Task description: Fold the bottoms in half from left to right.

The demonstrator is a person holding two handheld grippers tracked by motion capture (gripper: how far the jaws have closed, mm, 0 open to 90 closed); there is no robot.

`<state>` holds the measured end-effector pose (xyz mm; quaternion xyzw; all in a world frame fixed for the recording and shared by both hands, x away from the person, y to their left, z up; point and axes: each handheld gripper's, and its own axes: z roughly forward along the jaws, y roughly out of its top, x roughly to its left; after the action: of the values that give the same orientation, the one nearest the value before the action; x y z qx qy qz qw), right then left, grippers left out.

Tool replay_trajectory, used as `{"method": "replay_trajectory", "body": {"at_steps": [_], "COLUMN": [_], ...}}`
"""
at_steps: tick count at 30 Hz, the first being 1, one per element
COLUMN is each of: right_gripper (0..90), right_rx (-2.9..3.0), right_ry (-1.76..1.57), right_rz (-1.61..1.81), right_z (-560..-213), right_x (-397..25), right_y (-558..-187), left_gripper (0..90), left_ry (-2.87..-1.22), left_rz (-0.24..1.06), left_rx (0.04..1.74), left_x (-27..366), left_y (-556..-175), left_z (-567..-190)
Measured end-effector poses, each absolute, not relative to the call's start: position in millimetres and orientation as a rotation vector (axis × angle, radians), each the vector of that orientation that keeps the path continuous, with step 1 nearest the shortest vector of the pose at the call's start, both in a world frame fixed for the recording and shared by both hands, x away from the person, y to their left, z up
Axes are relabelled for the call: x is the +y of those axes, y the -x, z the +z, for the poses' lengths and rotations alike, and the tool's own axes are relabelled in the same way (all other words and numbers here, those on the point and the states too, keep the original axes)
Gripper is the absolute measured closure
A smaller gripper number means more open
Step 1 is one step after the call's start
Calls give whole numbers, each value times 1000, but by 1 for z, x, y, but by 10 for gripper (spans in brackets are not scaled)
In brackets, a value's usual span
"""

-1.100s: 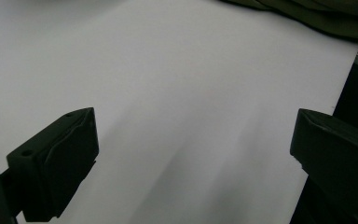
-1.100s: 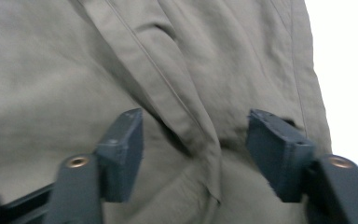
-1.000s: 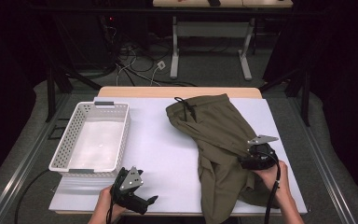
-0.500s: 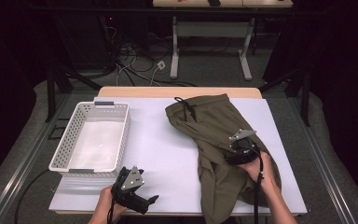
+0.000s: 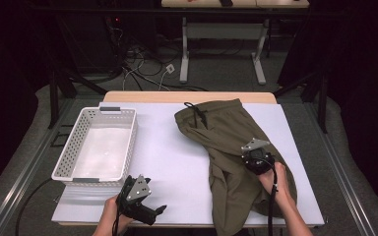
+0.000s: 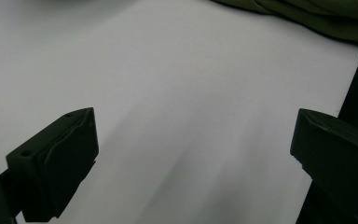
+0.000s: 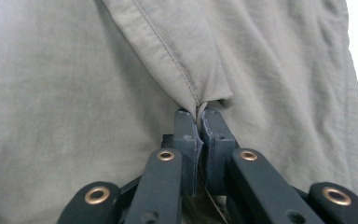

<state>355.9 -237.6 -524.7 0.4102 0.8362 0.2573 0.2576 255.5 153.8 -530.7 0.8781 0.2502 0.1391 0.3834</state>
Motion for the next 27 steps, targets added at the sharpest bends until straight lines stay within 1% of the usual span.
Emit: {"method": "replay_trajectory", "body": {"at_steps": [10, 15, 17, 22, 24, 26, 27], "right_gripper": [872, 874, 873, 863, 803, 680, 595], "right_rx": [2163, 2125, 2127, 2233, 2256, 2258, 2261], "right_ry": [-1164, -1217, -1238, -1274, -1265, -1262, -1250], "right_rz": [780, 783, 766, 614, 594, 613, 627], "right_z": [-504, -501, -504, -533, -535, -533, -531], "right_x": [-255, -271, -276, -278, -276, -275, -275], "right_y": [-349, -344, -343, -349, -350, -351, -352], "left_gripper": [3, 1, 0, 0, 0, 0, 0], "left_ry": [-2231, -2224, -2224, -2228, -2229, -2225, -2221], "left_rz": [350, 362, 361, 355, 358, 359, 359], "left_rx": [630, 627, 628, 617, 617, 619, 625], "left_x": [155, 155, 155, 154, 154, 155, 155], "left_y": [-260, -258, -258, -258, -257, -258, -258], "left_z": [-531, -529, -529, -529, -529, -529, -529]}}
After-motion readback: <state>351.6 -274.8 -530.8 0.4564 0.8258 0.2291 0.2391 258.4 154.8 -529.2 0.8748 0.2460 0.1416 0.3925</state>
